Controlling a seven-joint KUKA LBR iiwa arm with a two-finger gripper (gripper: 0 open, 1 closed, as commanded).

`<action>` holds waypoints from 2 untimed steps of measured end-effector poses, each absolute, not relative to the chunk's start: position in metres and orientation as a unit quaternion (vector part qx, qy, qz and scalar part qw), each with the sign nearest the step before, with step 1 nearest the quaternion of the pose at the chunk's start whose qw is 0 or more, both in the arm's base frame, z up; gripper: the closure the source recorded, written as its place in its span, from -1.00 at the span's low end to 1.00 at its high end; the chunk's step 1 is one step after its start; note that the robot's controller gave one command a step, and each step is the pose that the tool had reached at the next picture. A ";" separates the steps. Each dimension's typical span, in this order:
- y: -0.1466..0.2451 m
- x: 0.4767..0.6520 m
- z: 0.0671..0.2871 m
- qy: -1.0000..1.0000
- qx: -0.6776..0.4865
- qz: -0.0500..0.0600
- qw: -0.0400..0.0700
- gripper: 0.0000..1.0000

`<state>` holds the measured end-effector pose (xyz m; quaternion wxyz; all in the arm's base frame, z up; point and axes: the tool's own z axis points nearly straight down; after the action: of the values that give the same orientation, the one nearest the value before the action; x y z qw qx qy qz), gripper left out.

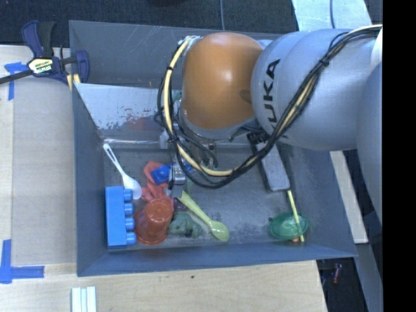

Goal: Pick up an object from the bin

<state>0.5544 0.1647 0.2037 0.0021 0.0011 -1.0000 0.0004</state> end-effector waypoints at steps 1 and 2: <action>0.164 0.556 0.208 -1.000 0.000 0.000 -0.002 -1.00; 0.139 0.590 0.146 -0.999 0.052 -0.001 -0.004 -1.00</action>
Offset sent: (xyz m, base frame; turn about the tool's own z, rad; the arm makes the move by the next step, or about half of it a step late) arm 0.0698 -0.0548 -0.1337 -0.2159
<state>0.5895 0.1394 0.1457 -0.0037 0.0524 -0.9986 -0.0006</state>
